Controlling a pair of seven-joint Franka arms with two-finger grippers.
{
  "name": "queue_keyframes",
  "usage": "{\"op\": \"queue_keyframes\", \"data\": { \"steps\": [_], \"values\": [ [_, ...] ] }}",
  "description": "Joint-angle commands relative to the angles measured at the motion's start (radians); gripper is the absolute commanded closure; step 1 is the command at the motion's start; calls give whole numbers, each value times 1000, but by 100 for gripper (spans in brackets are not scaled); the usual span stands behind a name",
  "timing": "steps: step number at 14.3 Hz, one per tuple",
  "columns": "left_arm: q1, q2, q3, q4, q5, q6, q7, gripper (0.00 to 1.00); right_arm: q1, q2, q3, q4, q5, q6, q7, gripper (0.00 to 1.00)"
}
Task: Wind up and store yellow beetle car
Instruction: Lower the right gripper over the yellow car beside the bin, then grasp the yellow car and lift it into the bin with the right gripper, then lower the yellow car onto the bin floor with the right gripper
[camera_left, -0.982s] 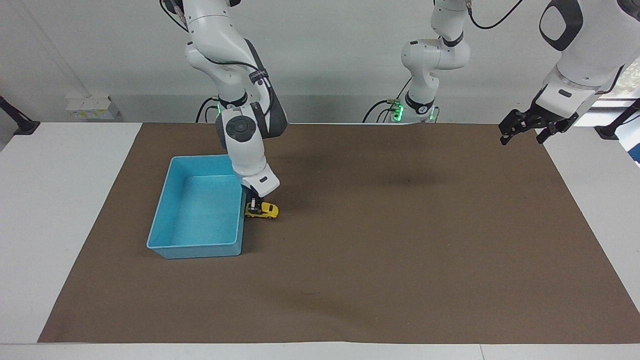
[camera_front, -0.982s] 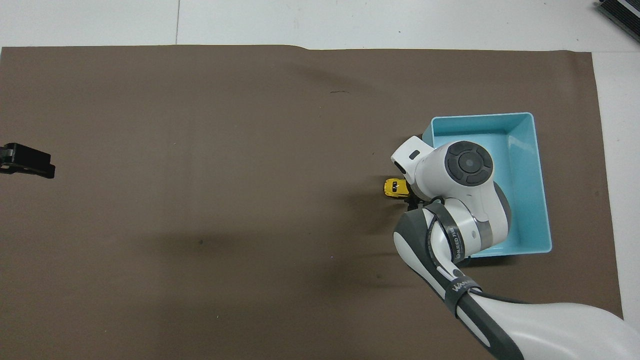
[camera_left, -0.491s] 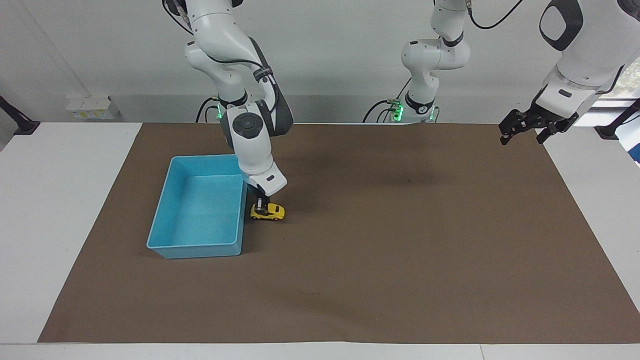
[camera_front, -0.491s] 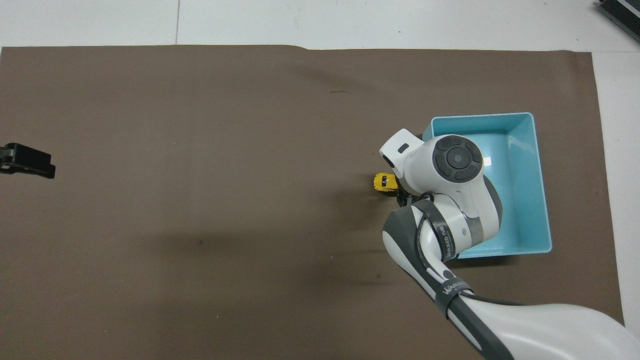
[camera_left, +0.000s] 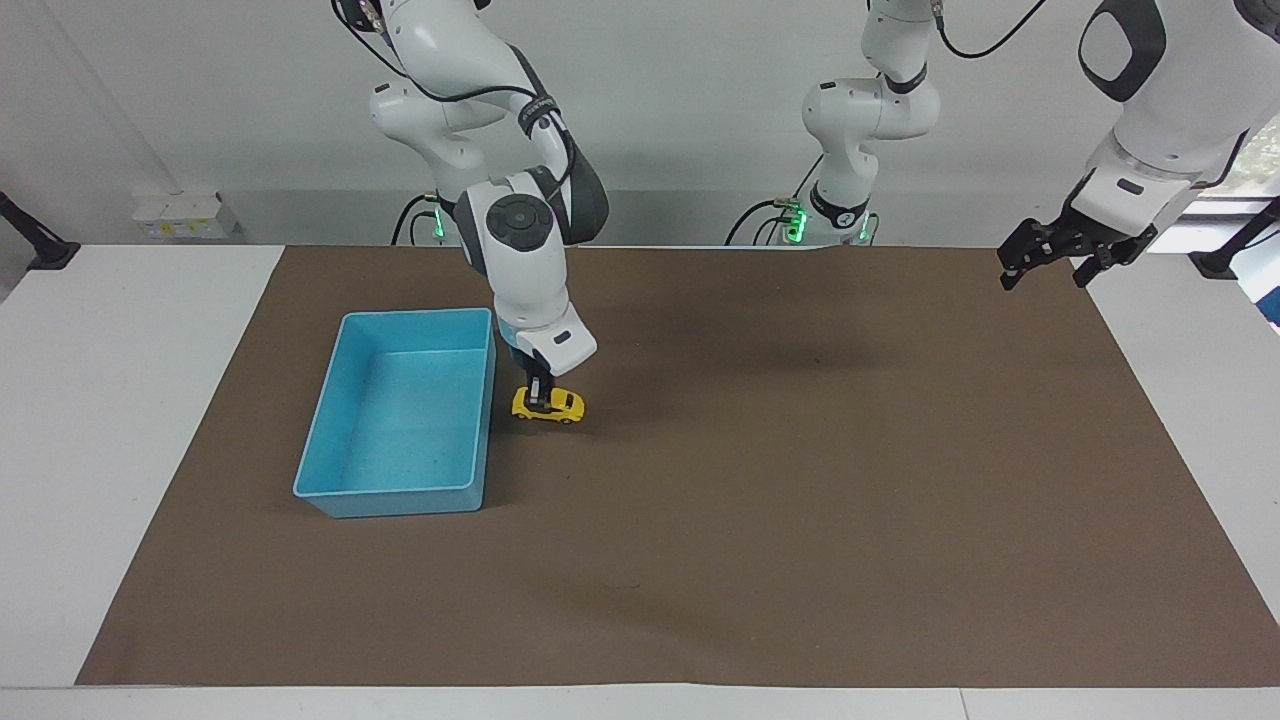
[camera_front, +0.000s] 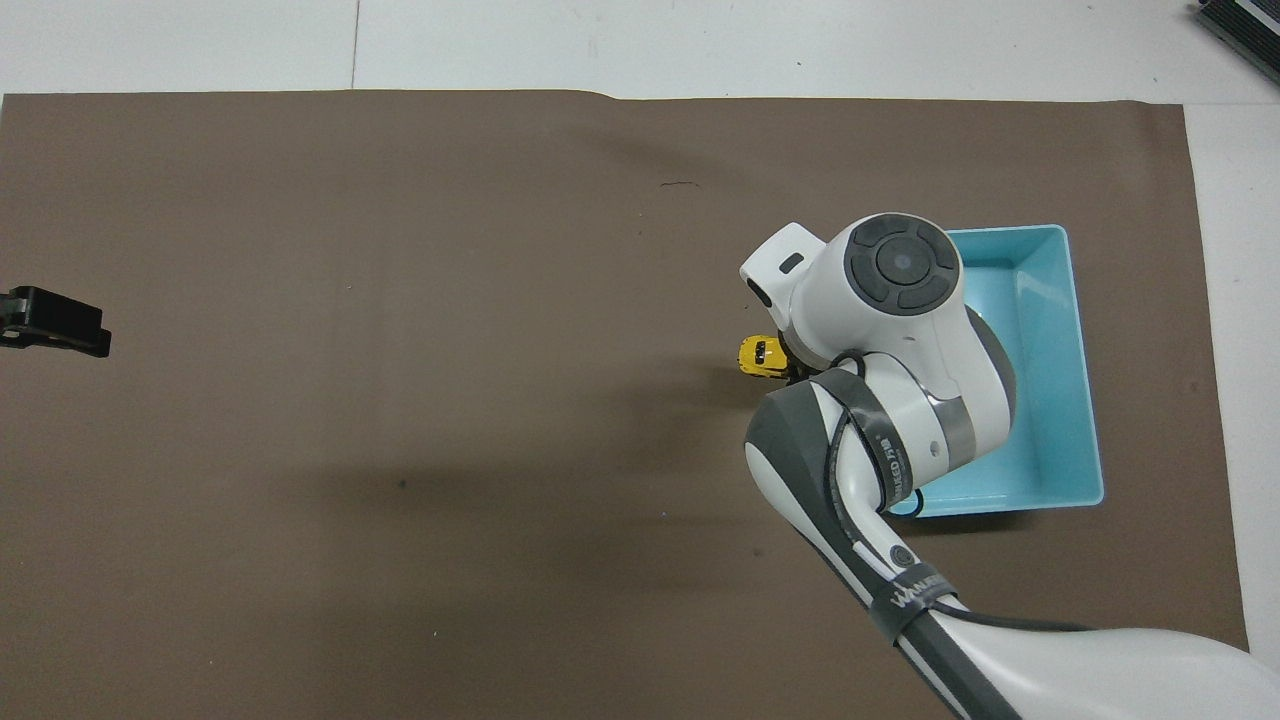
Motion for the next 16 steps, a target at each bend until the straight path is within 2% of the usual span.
{"op": "queue_keyframes", "data": {
  "steps": [1, 5, 10, 13, 16],
  "values": [
    [12, -11, -10, 4, 21, -17, -6, 0, -20, -57, 0, 16, -2, -89, 3, 100],
    [12, -11, -10, 4, 21, -17, -6, 0, -65, -102, -8, 16, -6, -156, -83, 100],
    [12, -11, -10, 4, 21, -17, -6, 0, -215, -103, -9, 3, -8, -198, -330, 100],
    [12, -11, -12, 4, 21, -17, -6, 0, -289, -118, -11, -42, -10, -166, -414, 100],
    [12, -11, -10, 4, 21, -17, -6, 0, -324, -161, -11, -140, -10, -65, -467, 100]
  ]
}}
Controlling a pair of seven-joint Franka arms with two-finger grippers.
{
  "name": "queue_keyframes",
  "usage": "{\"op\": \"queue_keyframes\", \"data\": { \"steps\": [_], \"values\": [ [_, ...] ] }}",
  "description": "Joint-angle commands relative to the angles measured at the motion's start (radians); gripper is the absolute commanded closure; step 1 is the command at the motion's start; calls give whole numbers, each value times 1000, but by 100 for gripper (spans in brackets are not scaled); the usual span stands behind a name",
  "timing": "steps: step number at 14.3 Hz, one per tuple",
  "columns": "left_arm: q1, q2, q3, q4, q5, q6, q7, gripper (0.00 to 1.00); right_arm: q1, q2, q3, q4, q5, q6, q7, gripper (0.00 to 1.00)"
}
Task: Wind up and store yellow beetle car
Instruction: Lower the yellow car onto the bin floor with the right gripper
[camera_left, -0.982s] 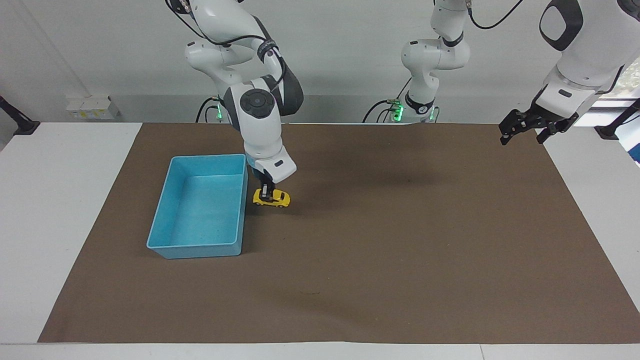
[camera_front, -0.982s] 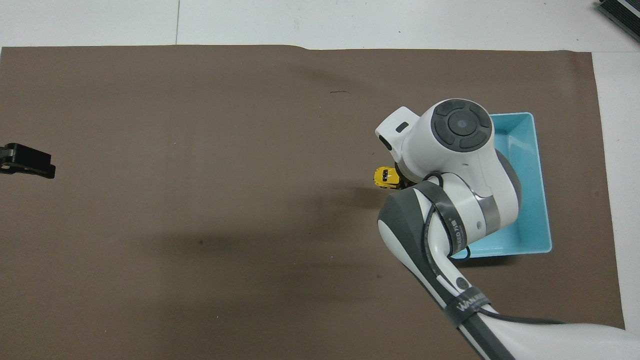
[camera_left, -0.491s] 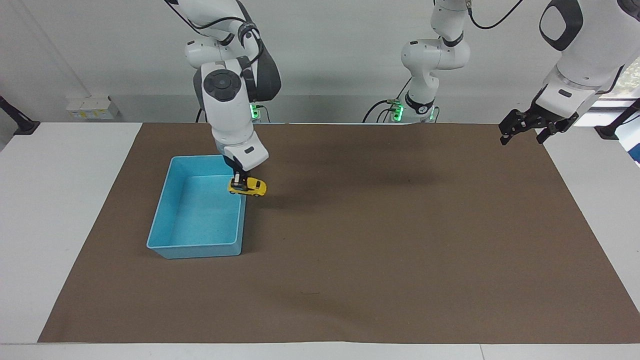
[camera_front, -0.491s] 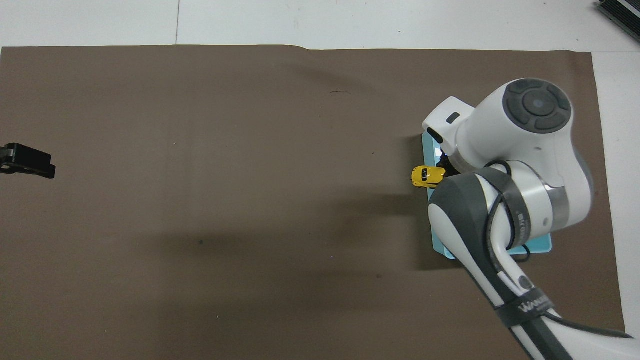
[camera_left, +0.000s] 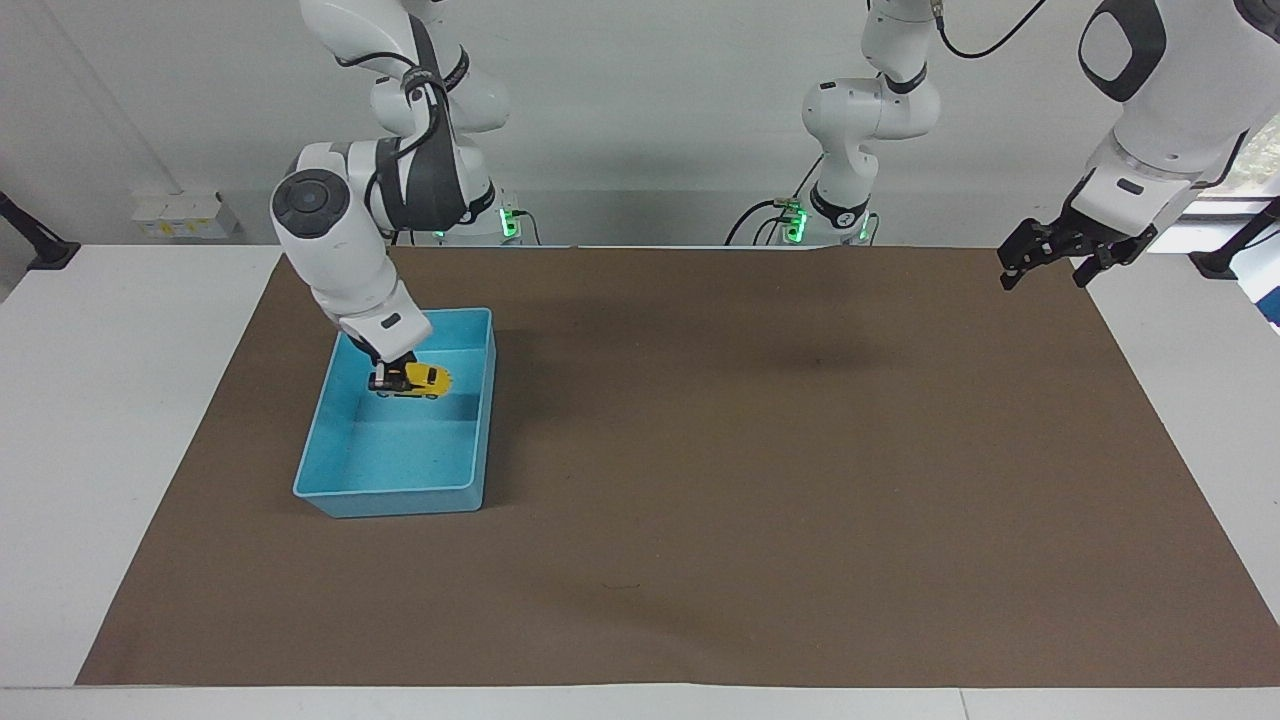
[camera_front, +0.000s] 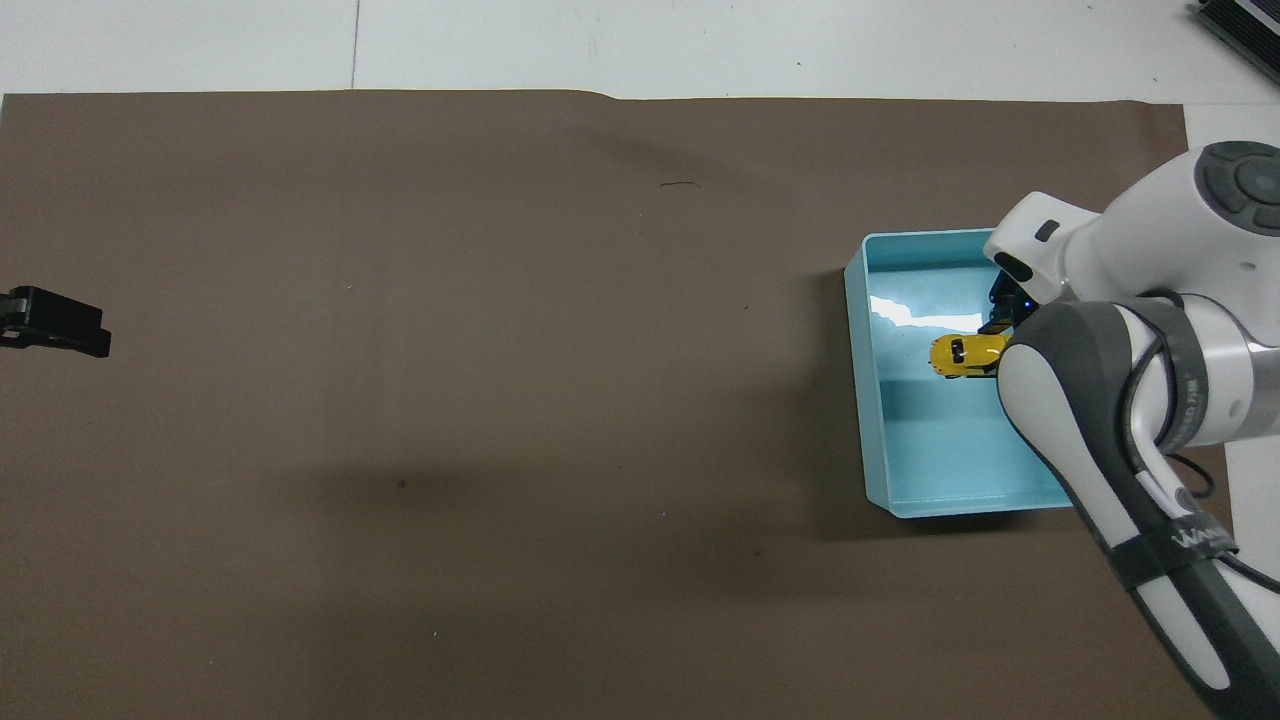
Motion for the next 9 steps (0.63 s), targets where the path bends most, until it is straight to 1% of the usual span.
{"op": "queue_keyframes", "data": {
  "steps": [1, 3, 6, 9],
  "values": [
    [12, -11, -10, 4, 20, -17, -6, 0, -21, -62, 11, -123, -10, 90, -39, 100],
    [12, -11, -10, 4, 21, -17, -6, 0, -20, -56, 11, -173, -16, 171, -62, 100],
    [12, -11, -10, 4, 21, -17, -6, 0, -17, -71, 11, -275, -16, 273, -57, 100],
    [12, -11, -10, 4, 20, -17, -6, 0, -21, -63, 11, -313, -16, 334, -57, 100]
  ]
}}
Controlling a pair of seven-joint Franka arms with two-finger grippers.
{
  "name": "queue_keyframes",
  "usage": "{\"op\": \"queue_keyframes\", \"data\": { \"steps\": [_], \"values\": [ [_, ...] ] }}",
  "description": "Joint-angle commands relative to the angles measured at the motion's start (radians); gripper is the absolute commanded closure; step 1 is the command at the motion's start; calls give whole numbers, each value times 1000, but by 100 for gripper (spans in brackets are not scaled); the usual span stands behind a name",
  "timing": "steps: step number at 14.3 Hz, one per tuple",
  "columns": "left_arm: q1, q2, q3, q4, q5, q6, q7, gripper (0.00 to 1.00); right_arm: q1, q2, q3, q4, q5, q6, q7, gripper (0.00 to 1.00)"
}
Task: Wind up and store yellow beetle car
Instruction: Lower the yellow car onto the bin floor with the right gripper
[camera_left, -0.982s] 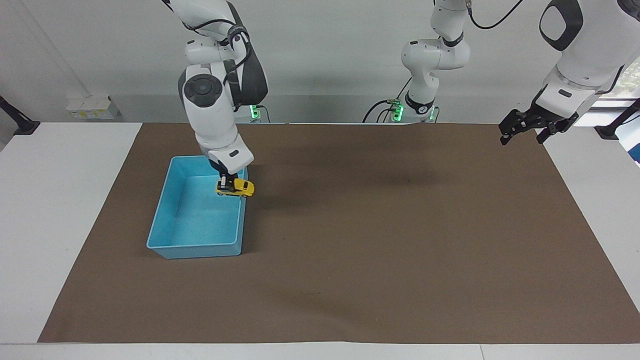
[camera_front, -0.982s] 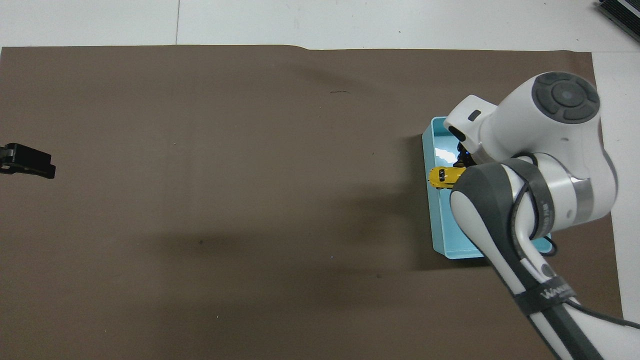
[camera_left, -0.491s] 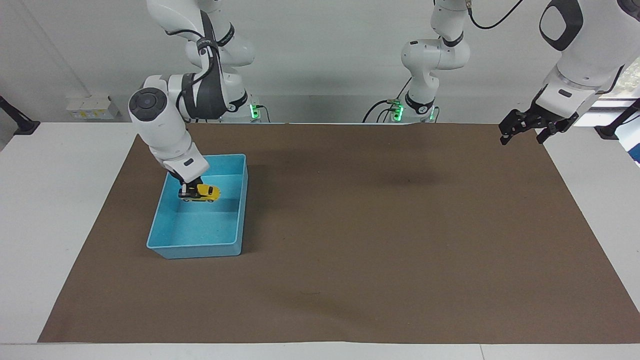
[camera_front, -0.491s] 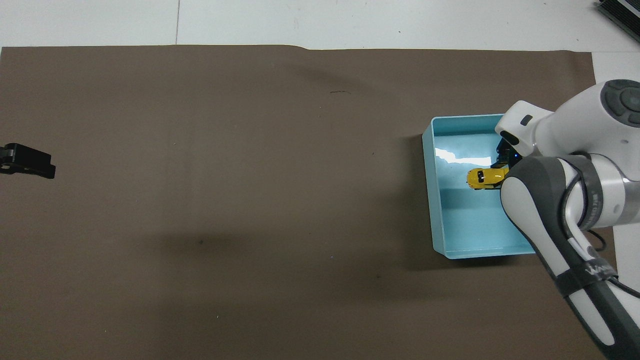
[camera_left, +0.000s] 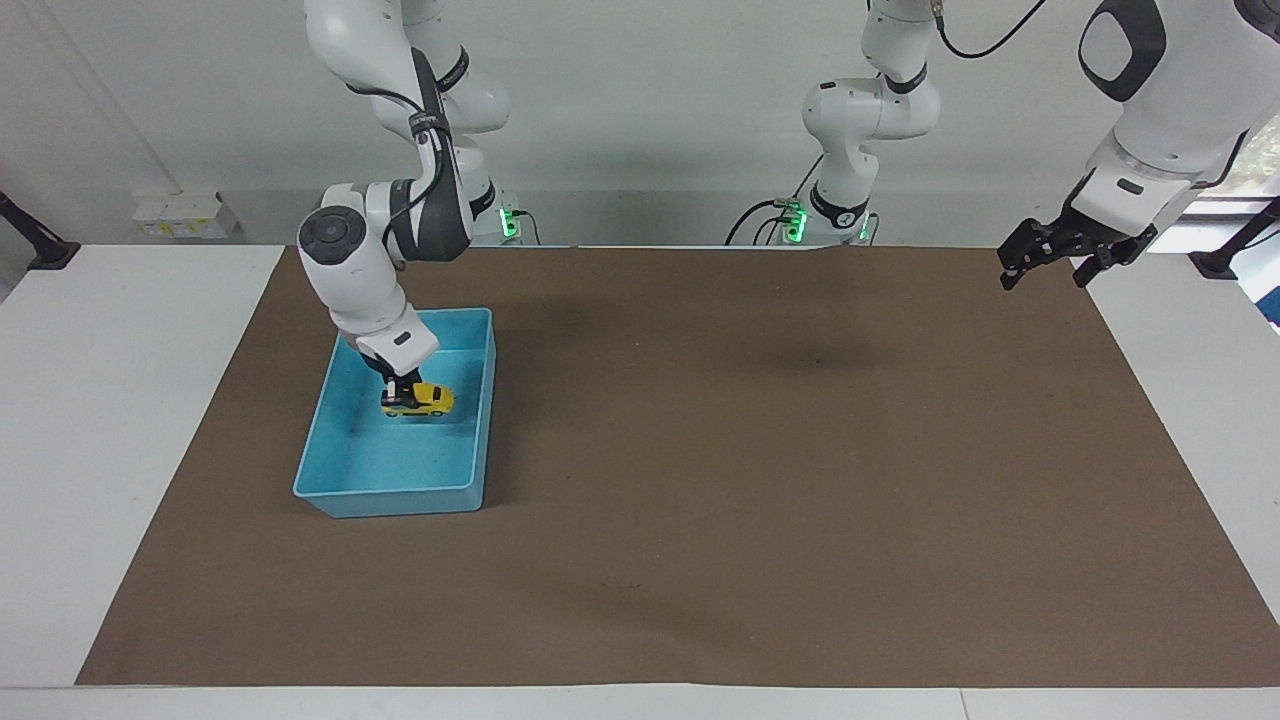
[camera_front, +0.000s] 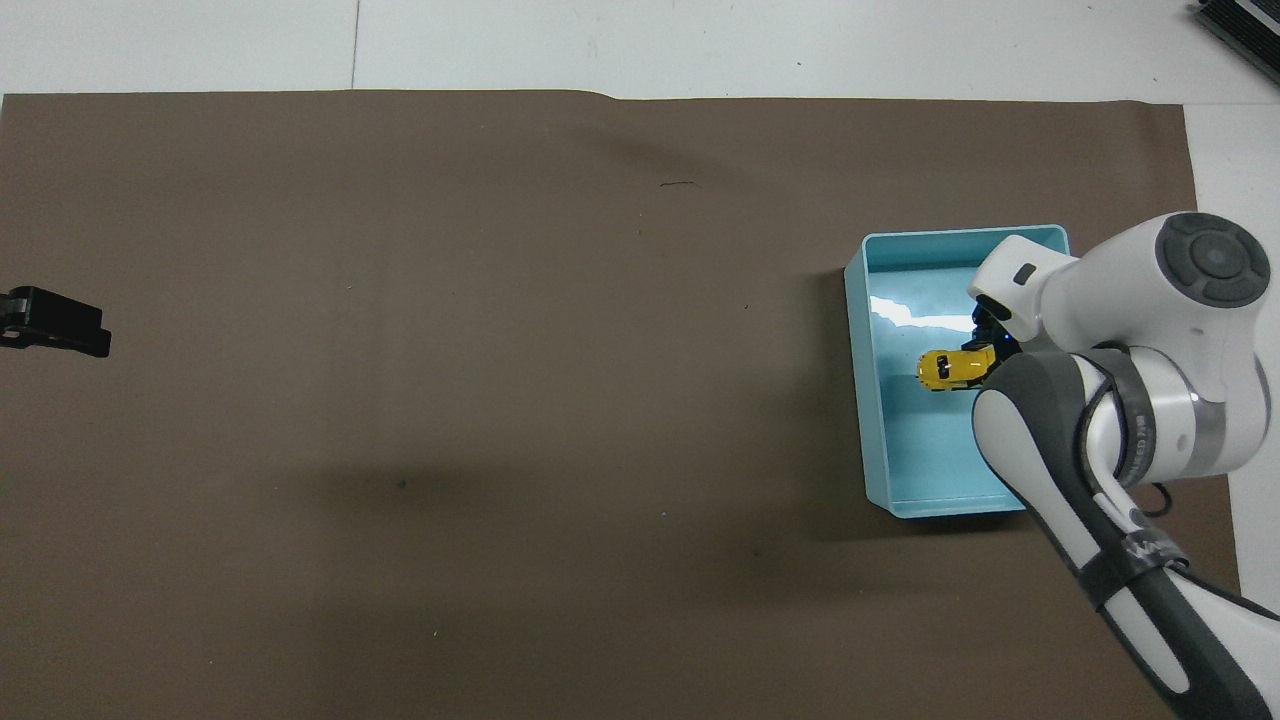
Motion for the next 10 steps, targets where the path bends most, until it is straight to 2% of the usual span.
{"op": "queue_keyframes", "data": {
  "steps": [1, 10],
  "values": [
    [12, -11, -10, 4, 20, -17, -6, 0, -11, -33, 7, -63, -14, 59, -22, 100],
    [12, -11, -12, 4, 21, -17, -6, 0, -14, -33, 5, -94, -14, 90, -27, 100]
  ]
}}
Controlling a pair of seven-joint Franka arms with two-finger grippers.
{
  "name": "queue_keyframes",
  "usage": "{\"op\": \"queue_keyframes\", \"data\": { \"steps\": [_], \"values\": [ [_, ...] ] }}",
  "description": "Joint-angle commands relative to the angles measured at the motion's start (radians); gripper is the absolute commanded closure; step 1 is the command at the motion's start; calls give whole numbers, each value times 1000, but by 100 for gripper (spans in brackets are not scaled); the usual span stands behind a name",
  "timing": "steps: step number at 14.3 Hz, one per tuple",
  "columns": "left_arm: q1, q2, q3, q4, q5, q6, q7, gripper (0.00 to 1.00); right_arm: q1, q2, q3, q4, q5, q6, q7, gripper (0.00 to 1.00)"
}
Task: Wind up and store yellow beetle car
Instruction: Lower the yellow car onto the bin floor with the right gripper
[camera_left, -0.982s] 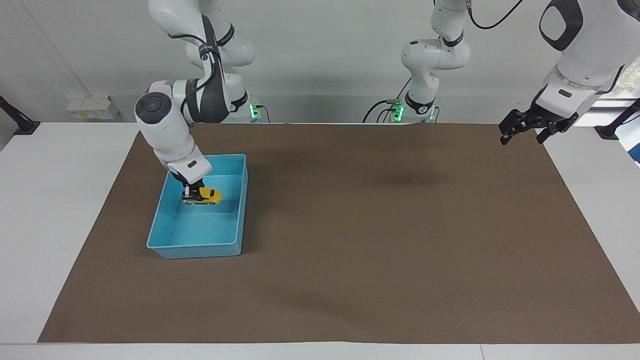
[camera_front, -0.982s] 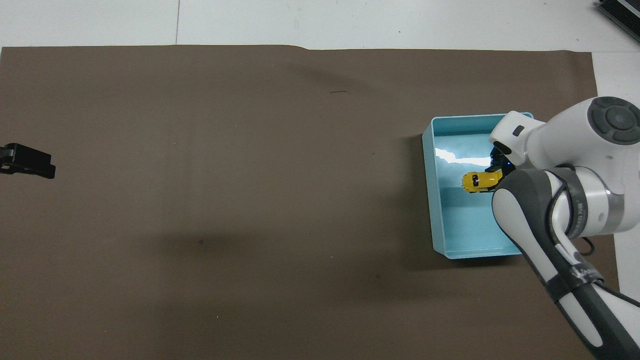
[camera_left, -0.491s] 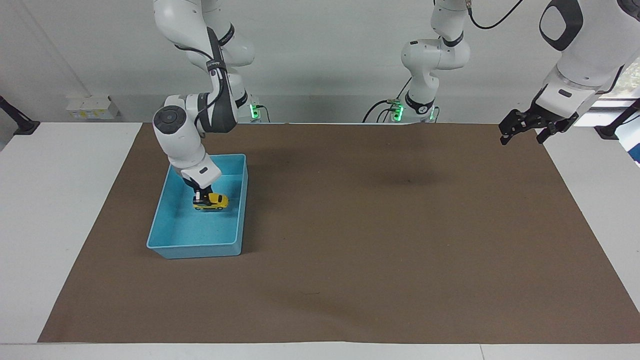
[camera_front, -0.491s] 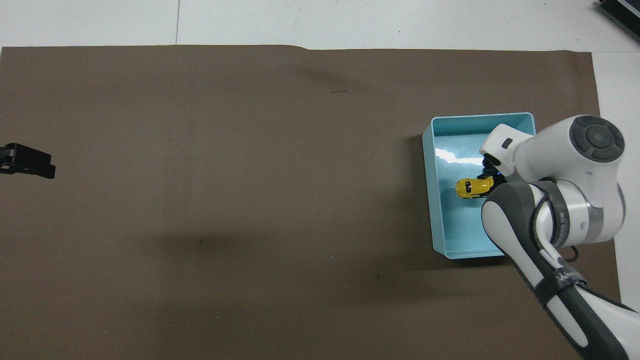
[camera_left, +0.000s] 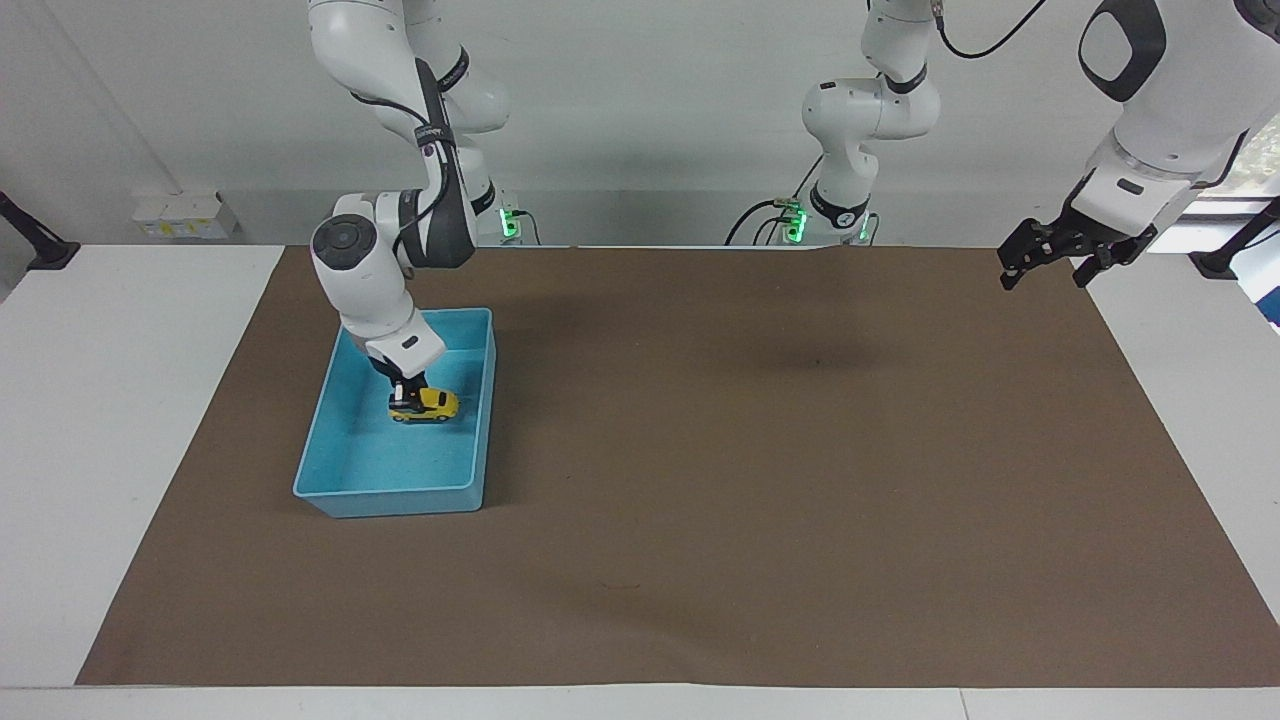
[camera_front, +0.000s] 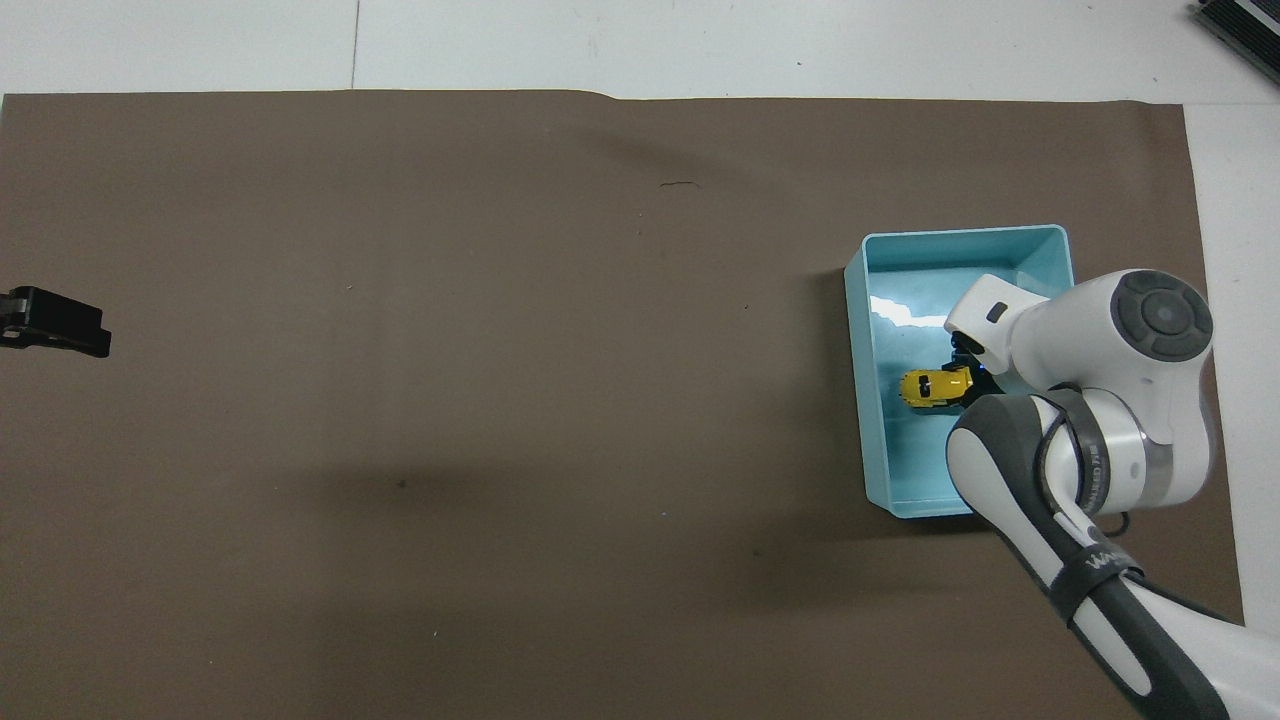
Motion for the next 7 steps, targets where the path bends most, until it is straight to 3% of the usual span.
{"op": "queue_keyframes", "data": {
  "steps": [1, 7],
  "values": [
    [12, -11, -10, 4, 21, -17, -6, 0, -22, -31, 7, -45, -13, 24, -28, 100],
    [12, -11, -10, 4, 21, -17, -6, 0, -25, -33, 7, -65, -13, 54, -27, 100]
  ]
}}
